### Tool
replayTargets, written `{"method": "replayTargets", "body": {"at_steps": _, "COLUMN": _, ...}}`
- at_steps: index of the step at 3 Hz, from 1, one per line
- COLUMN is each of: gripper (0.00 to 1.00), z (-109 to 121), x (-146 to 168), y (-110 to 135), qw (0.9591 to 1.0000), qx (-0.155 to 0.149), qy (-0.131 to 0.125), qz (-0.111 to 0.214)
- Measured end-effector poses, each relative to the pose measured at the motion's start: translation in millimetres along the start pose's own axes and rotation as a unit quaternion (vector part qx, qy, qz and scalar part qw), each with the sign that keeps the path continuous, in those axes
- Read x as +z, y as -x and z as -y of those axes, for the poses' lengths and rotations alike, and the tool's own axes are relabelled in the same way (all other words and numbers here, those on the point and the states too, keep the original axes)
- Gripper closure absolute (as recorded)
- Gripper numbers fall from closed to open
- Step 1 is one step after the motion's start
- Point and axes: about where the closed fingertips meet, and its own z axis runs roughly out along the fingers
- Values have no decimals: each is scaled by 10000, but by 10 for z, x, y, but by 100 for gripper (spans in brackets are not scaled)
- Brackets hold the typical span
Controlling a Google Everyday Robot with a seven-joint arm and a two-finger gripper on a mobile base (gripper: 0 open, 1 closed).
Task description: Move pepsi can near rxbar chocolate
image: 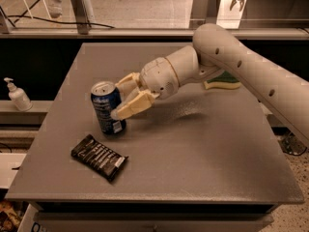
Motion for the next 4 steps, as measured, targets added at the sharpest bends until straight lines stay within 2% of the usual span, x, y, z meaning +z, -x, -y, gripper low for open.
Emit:
{"method": "replayTargets", "body": {"at_steps": 1, "gripper": 100, "z": -217, "x": 2, "y": -69, "qw": 9995, "qx": -129, "qy": 209, "qz": -201}}
{"method": "replayTargets", "body": {"at_steps": 2, "gripper": 82, "z": -367, "x": 47, "y": -120, "qw": 9984, "qx": -219, "qy": 439, "qz": -292}}
{"method": "replayTargets", "body": {"at_steps": 4, "gripper": 36, "z": -482, "x": 113, "y": -125, "qw": 9963, "qx": -336, "qy": 711, "qz": -336}}
